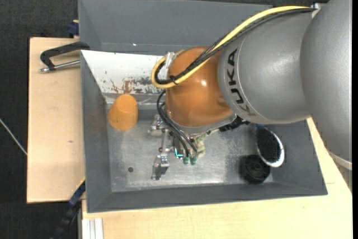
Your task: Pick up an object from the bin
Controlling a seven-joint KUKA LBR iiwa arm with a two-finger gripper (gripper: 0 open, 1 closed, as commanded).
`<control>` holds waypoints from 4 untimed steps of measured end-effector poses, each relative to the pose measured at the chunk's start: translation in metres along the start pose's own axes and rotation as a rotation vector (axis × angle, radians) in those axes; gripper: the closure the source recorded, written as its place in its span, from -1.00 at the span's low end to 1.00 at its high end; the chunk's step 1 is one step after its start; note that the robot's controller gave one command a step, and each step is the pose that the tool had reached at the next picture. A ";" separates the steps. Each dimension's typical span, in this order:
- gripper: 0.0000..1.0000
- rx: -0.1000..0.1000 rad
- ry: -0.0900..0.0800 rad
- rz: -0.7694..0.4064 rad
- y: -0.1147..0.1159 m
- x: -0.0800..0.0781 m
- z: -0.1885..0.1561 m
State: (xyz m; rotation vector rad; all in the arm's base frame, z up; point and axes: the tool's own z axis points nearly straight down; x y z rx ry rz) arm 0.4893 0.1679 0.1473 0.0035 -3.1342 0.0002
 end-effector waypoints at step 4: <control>-1.00 -0.009 -0.004 0.287 -0.142 -0.057 0.071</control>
Offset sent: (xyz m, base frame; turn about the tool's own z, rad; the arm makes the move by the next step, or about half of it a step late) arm 0.0554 -0.0904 -0.0773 -0.0866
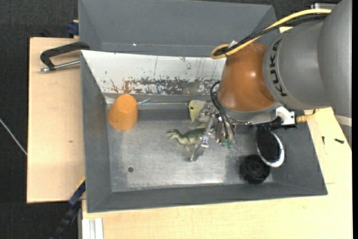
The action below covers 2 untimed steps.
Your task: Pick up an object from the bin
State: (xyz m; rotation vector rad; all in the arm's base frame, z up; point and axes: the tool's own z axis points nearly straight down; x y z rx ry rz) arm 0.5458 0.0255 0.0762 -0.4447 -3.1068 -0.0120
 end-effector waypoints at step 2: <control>1.00 0.003 -0.002 -0.003 0.003 0.000 -0.002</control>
Offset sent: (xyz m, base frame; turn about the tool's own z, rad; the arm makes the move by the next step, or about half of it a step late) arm 0.0000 0.0000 0.0000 0.0000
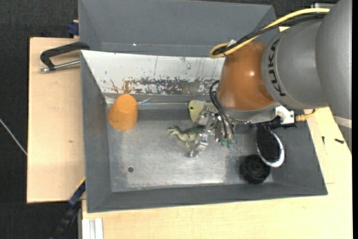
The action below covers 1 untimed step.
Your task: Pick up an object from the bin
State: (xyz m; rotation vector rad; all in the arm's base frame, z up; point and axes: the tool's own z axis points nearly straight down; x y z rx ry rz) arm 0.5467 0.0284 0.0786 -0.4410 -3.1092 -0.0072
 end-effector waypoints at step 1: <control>1.00 -0.001 -0.014 -0.002 0.002 -0.002 -0.105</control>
Offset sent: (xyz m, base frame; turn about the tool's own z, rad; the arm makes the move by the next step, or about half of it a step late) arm -0.0001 -0.0001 0.0993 0.0000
